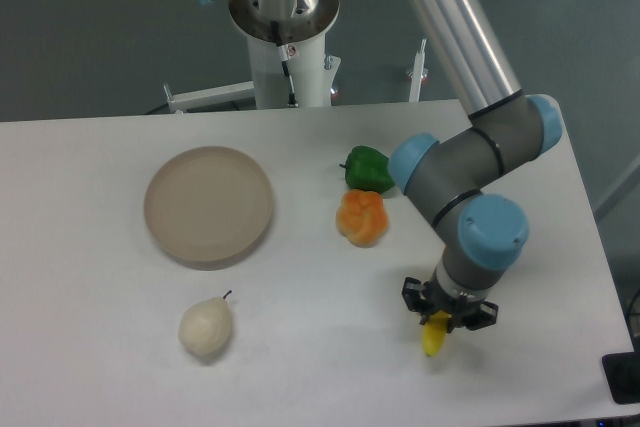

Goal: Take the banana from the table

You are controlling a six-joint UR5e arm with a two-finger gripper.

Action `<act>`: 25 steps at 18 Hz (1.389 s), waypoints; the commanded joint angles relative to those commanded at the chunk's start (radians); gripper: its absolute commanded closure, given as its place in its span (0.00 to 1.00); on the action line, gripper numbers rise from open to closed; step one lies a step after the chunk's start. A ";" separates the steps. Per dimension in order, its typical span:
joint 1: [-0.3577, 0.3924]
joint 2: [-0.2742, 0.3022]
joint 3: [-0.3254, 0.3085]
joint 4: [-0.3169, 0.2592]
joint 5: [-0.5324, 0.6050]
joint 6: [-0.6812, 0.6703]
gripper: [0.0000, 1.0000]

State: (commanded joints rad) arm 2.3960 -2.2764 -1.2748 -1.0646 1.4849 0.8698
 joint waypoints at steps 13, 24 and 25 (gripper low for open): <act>0.179 0.058 0.127 -0.276 0.060 0.653 1.00; 0.183 0.037 0.178 -0.302 0.100 0.802 1.00; 0.181 0.037 0.177 -0.302 0.100 0.802 1.00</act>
